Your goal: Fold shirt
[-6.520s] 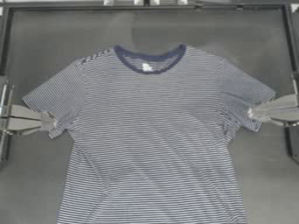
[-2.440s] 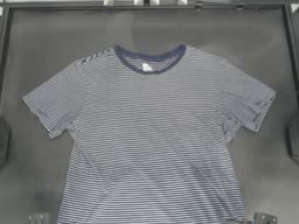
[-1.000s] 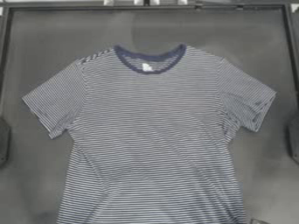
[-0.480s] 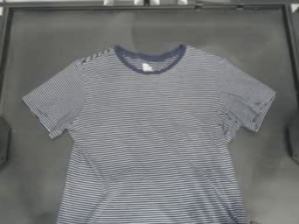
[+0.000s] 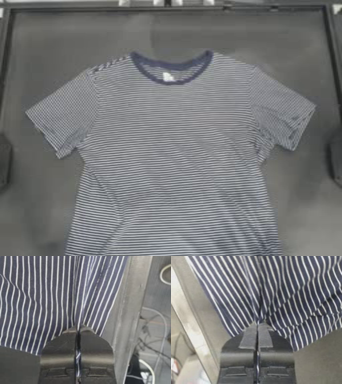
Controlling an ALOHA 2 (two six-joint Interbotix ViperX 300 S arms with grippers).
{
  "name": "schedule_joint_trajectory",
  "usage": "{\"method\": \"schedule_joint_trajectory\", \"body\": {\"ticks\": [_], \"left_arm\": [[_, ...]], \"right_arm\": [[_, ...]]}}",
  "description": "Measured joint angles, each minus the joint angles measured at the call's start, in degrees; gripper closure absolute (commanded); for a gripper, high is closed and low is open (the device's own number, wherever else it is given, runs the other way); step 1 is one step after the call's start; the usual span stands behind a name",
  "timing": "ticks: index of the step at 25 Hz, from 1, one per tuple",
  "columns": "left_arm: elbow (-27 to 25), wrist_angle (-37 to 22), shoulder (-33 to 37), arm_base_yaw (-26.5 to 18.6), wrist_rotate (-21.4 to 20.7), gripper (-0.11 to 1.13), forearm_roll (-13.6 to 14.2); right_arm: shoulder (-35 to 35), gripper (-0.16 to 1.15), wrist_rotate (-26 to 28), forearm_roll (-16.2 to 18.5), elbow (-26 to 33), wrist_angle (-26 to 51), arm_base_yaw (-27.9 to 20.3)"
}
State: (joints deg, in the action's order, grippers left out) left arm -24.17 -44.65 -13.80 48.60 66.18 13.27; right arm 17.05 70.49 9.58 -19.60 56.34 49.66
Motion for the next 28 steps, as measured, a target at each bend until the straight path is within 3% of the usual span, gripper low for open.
{"method": "schedule_joint_trajectory", "body": {"ticks": [5, 11, 24, 28], "left_arm": [[0.3, -0.1, 0.0, 0.0, 0.1, 0.97, 0.0], [1.6, -2.8, 0.2, 0.1, 0.4, 0.97, 1.6], [6.0, -15.3, 6.7, 0.5, 0.6, 0.97, 3.1], [6.6, -21.4, 9.1, 0.4, 0.7, 0.97, 4.7]], "right_arm": [[1.6, 0.89, -2.3, -0.2, 2.5, 2.5, -0.1], [0.9, 0.89, -1.4, 2.5, 3.2, 3.8, 0.1], [-10.5, 0.89, 0.4, 7.4, 2.6, 9.0, 0.2], [-14.4, 0.89, 0.5, 8.1, 1.4, 11.8, 0.2]]}}
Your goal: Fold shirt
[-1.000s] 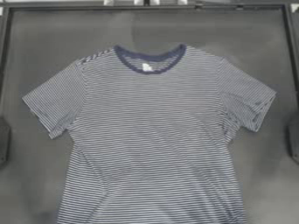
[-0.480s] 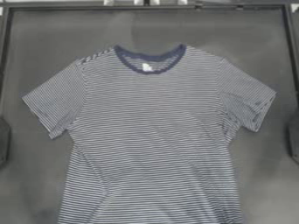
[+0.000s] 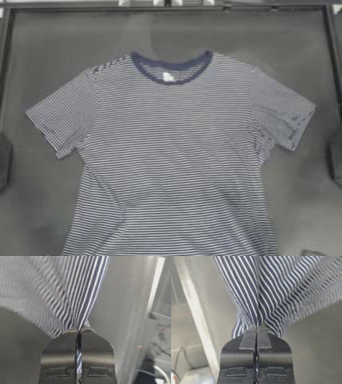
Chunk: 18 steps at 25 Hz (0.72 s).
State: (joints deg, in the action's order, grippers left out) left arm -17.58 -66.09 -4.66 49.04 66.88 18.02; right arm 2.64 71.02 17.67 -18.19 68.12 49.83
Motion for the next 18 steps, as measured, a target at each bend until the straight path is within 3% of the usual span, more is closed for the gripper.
{"method": "schedule_joint_trajectory", "body": {"ticks": [5, 10, 18], "left_arm": [[0.4, -7.0, 4.7, -0.2, 0.0, 0.97, 3.3], [-0.4, -11.5, 10.1, -1.6, -0.6, 0.97, 6.5], [-9.4, -13.0, 21.8, -7.4, -1.1, 0.97, 9.2]], "right_arm": [[-5.0, 0.89, -0.1, 2.7, -1.8, 3.3, -0.8], [-12.3, 0.89, -2.4, 3.3, -6.0, 4.4, -4.0], [-23.3, 0.9, -8.3, 4.0, -11.9, 6.6, -12.2]]}}
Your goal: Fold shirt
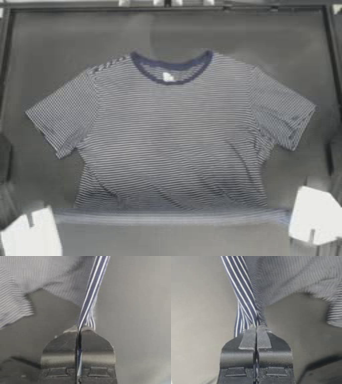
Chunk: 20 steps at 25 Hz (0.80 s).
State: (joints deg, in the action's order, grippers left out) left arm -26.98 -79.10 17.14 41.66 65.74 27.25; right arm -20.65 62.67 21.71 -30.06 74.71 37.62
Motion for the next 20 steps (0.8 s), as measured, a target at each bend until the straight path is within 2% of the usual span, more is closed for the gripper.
{"method": "schedule_joint_trajectory", "body": {"ticks": [3, 9, 15, 20], "left_arm": [[-3.3, 0.1, 4.1, -3.6, -1.8, 0.97, 1.1], [-7.0, 0.5, 10.9, -11.8, -8.3, 0.97, 1.5], [-9.8, 3.6, 13.6, -21.5, -15.4, 0.97, 1.6], [-10.7, 4.9, 14.3, -29.4, -21.5, 0.97, 1.5]], "right_arm": [[-3.3, 0.9, -3.4, 0.4, -1.9, 0.5, -4.2], [-8.0, 0.9, -7.4, 0.8, -4.7, -0.5, -12.7], [-8.3, 0.9, -9.9, 3.9, -6.4, 1.2, -20.4], [-8.3, 0.9, -15.9, 4.5, -6.7, 1.0, -27.2]]}}
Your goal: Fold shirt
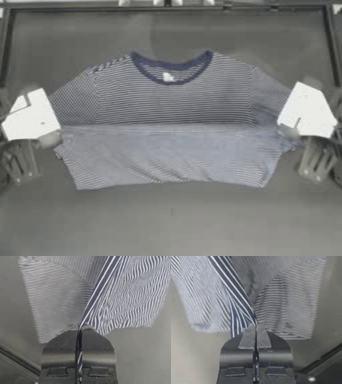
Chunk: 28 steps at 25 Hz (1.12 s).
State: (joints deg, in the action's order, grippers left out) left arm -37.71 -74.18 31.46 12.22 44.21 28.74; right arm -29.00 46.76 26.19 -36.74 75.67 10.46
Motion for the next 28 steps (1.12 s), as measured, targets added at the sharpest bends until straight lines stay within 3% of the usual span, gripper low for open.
{"method": "schedule_joint_trajectory", "body": {"ticks": [6, 18, 23, 28], "left_arm": [[-1.1, 2.1, 0.2, -8.8, -6.3, 0.97, 0.1], [-3.9, 13.2, 0.5, -27.7, -17.9, 0.97, 0.0], [-4.0, 18.9, -3.6, -34.5, -22.0, 0.97, -0.4], [-4.0, 23.1, -9.1, -39.5, -23.5, 0.97, -0.4]], "right_arm": [[-0.2, 0.9, -6.2, 0.9, -0.2, -3.5, -9.1], [-0.2, 0.9, -15.0, 0.4, -5.6, -16.6, -27.4], [2.7, 0.9, -18.8, 0.3, -6.2, -21.4, -34.1], [6.9, 0.9, -20.8, 0.6, -6.2, -25.1, -38.2]]}}
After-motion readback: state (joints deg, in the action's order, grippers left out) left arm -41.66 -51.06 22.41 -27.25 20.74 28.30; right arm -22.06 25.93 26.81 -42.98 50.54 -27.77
